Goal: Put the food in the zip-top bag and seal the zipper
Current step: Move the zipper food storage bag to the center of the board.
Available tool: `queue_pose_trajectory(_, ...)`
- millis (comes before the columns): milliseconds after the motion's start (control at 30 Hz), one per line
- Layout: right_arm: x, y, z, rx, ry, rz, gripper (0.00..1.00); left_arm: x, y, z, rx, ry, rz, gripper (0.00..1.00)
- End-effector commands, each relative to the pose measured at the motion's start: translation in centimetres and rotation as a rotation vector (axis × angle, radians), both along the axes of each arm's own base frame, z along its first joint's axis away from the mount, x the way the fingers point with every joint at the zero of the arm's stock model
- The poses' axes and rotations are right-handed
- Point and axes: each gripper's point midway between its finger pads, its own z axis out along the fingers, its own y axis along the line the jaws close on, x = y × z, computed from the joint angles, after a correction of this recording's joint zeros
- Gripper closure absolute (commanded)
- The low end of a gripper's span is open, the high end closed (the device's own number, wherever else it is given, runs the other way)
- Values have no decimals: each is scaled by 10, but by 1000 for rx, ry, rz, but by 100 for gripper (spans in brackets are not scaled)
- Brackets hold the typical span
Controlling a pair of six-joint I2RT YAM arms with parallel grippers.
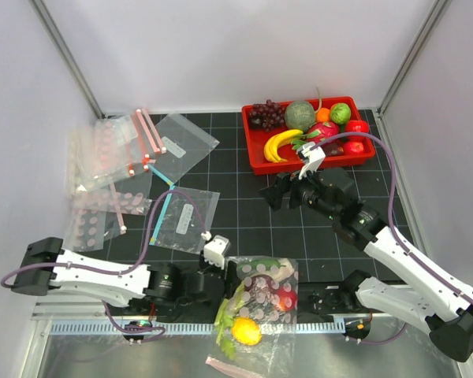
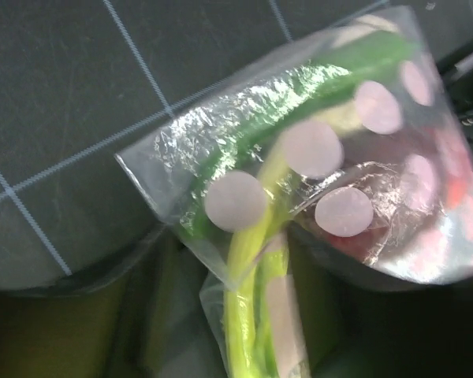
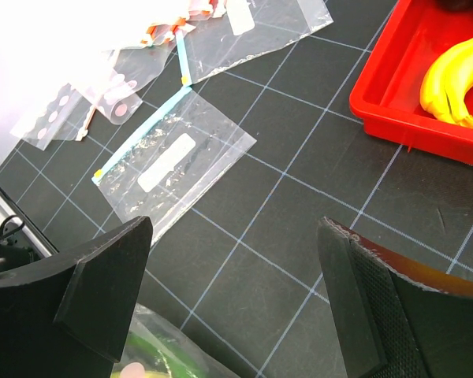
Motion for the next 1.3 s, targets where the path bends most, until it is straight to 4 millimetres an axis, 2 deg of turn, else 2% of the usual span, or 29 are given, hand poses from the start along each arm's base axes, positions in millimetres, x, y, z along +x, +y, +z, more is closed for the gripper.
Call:
queue_pose_trajectory(0, 3, 2, 14, 35, -27, -5, 7, 16, -26, 8, -60, 6, 5, 47)
queue_pose_trajectory(67, 3, 3, 16, 37, -30, -3, 7, 22, -31, 7, -56, 9, 4, 61)
queue_pose_trajectory(100, 2, 3, 14, 36, -27, -2, 7, 27, -30, 8, -55, 3, 20, 79)
queue_pose_trajectory(133, 2, 3, 15, 38, -29, 0, 7, 35, -30, 12, -61, -6, 42, 89)
queue_pose_trajectory(167, 2, 3, 15, 38, -29, 0, 7, 41, -28, 14, -66, -14, 60, 96)
queue_pose_trajectory(233, 2, 4, 15, 38, -27, 4, 7, 54, -24, 20, -76, -28, 99, 100)
queue_pose_trajectory(433, 0, 6, 14, 38, -25, 18, 8, 97, -10, 44, -118, -72, 222, 100)
queue_pose_trajectory(467, 0, 5, 14, 38, -25, 15, 8, 113, -2, 47, -119, -78, 270, 100)
queue_pose_trajectory(500, 0, 5, 14, 36, -25, 17, 8, 121, -2, 54, -128, -88, 285, 99)
queue_pose_trajectory(567, 0, 6, 13, 35, -24, 22, 8, 135, 3, 55, -120, -86, 316, 100)
queue_pose_trajectory(600, 0, 6, 13, 33, -22, 25, 8, 151, 9, 61, -122, -97, 353, 100)
queue_pose_trajectory(667, -2, 7, 13, 32, -25, 36, 8, 167, 14, 58, -101, -86, 387, 100)
queue_pose_trajectory(700, -2, 8, 13, 30, -25, 40, 8, 184, 25, 59, -95, -89, 437, 100)
queue_pose_trajectory(767, -2, 8, 12, 27, -23, 44, 8, 198, 30, 51, -88, -63, 458, 100)
queue_pose_trajectory(800, -2, 8, 12, 25, -21, 42, 8, 214, 45, 47, -84, -54, 514, 100)
queue_pose_trajectory(867, -3, 8, 10, 24, -16, 45, 9, 229, 55, 36, -74, -22, 544, 100)
queue_pose_trajectory(900, -3, 9, 9, 23, -11, 46, 9, 242, 69, 33, -72, -13, 596, 100)
queue_pose_trajectory(933, -3, 9, 9, 24, -10, 45, 9, 251, 75, 31, -75, -11, 619, 100)
queue_pose_trajectory(1000, -2, 10, 6, 20, -1, 46, 9, 263, 86, 18, -40, 7, 659, 100)
queue_pose_trajectory(1033, -2, 10, 5, 19, 2, 49, 10, 272, 100, 15, -26, 10, 699, 100)
queue_pose_trajectory(1067, -2, 11, 5, 19, 2, 51, 10, 279, 102, 17, -25, 11, 710, 99)
queue_pose_trajectory(1100, -2, 11, 4, 17, 7, 50, 10, 281, 103, 7, -11, 45, 703, 100)
queue_pose_trajectory(1133, -1, 11, 4, 16, 8, 50, 10, 282, 105, 6, -2, 53, 699, 96)
queue_pose_trajectory(1167, -1, 11, 4, 17, 7, 49, 10, 283, 105, 7, 9, 46, 685, 89)
queue_pose_trajectory(1200, -1, 11, 3, 15, 9, 49, 10, 281, 104, 10, 0, 45, 677, 70)
queue_pose_trajectory(1267, -1, 11, 4, 14, 8, 48, 10, 277, 104, 16, -18, 37, 670, 56)
